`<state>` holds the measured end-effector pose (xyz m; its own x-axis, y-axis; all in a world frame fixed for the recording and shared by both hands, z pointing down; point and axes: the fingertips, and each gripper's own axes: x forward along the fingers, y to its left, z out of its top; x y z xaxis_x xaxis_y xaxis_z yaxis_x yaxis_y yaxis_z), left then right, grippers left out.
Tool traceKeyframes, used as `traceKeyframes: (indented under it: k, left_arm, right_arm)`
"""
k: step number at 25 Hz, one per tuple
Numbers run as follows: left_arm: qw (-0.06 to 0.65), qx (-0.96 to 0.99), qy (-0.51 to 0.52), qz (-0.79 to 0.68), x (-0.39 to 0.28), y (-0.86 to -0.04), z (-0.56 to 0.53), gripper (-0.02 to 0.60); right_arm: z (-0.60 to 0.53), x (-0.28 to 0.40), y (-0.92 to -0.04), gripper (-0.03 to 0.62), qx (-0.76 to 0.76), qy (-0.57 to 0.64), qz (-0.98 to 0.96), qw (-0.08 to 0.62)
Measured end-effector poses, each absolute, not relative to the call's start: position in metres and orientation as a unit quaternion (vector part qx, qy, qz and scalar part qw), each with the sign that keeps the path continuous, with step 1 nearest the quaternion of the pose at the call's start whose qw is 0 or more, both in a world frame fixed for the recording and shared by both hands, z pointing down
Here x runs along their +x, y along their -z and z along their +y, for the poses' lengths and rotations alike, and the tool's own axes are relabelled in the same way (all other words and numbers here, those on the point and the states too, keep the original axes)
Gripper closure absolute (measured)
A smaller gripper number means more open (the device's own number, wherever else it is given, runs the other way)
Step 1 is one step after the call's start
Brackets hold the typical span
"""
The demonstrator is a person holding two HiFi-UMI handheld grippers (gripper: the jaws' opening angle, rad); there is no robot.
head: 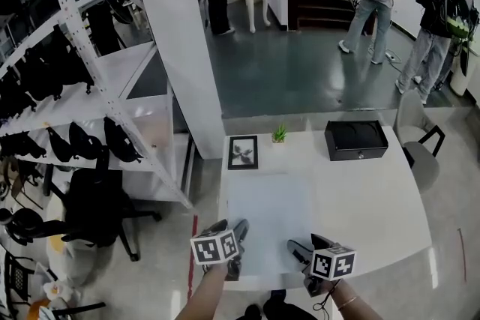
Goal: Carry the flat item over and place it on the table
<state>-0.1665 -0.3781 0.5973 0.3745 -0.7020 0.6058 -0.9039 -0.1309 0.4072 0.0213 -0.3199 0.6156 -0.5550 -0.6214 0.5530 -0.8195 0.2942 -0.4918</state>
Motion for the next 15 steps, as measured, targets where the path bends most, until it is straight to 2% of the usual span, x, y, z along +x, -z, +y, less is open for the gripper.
traceKeyframes:
  k: [10, 13, 15]
  left_arm:
    - [0.312, 0.763, -0.130, -0.551, -0.168, -0.573, -0.371, 0.310]
    - [0.297, 0.771, -0.118, -0.551, -0.171, -0.559, -0.365, 0.315]
    - [0.285, 0.774, -0.114, -0.554, -0.173, -0.551, -0.360, 0.341]
  right_arm:
    - [-0.319, 0.034, -0.600, 0.286, 0.494, -0.347, -0.790, 0.113]
    - [-0.317, 0.041, -0.587, 0.318, 0.506, -0.332, -0.790, 0.103]
    - [-0.314, 0.043, -0.578, 0.346, 0.510, -0.320, -0.793, 0.098]
